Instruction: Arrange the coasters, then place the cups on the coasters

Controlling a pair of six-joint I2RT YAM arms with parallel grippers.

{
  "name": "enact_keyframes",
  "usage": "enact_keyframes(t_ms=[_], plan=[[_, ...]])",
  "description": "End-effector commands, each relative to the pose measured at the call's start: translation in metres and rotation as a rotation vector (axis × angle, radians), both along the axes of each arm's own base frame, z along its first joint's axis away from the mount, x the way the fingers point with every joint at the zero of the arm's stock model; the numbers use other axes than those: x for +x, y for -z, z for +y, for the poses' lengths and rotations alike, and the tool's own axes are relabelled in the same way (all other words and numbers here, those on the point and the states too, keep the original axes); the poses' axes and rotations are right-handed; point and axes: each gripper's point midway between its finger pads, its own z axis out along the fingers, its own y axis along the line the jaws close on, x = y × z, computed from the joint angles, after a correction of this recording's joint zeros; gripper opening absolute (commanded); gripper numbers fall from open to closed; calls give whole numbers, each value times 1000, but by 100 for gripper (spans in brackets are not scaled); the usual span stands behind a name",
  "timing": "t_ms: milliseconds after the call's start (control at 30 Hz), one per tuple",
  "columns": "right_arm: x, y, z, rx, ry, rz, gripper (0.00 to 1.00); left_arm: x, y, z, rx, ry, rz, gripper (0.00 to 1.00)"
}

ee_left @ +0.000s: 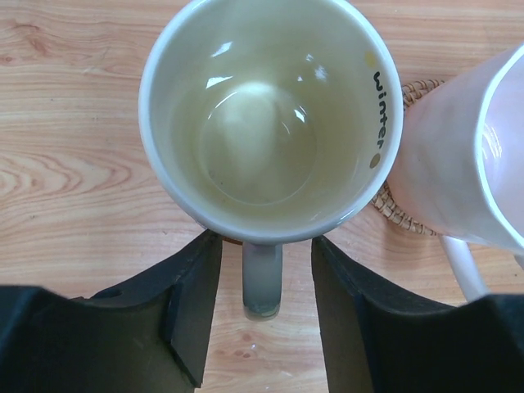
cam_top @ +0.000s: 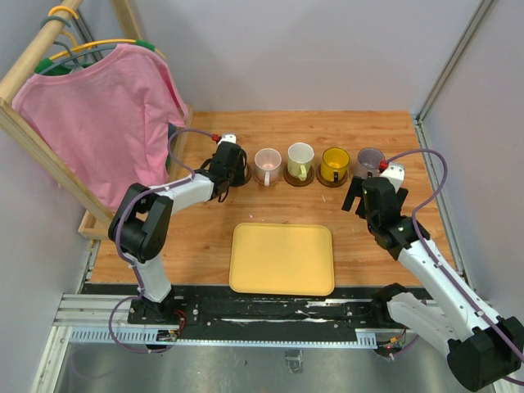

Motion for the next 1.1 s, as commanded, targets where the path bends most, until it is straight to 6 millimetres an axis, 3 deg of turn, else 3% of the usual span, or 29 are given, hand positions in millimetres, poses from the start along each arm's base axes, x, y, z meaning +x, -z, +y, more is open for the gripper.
enact_keyframes(t_ms=[0, 600, 1067], plan=[[1, 3, -4, 11, 24, -5, 98, 5, -23, 5, -11, -25, -53, 53], [-2, 1, -4, 32, 26, -16, 98, -22, -13, 21, 10, -41, -16, 53], [-5, 3, -4, 41, 27, -12, 98, -27, -15, 30, 33, -72, -24, 53]])
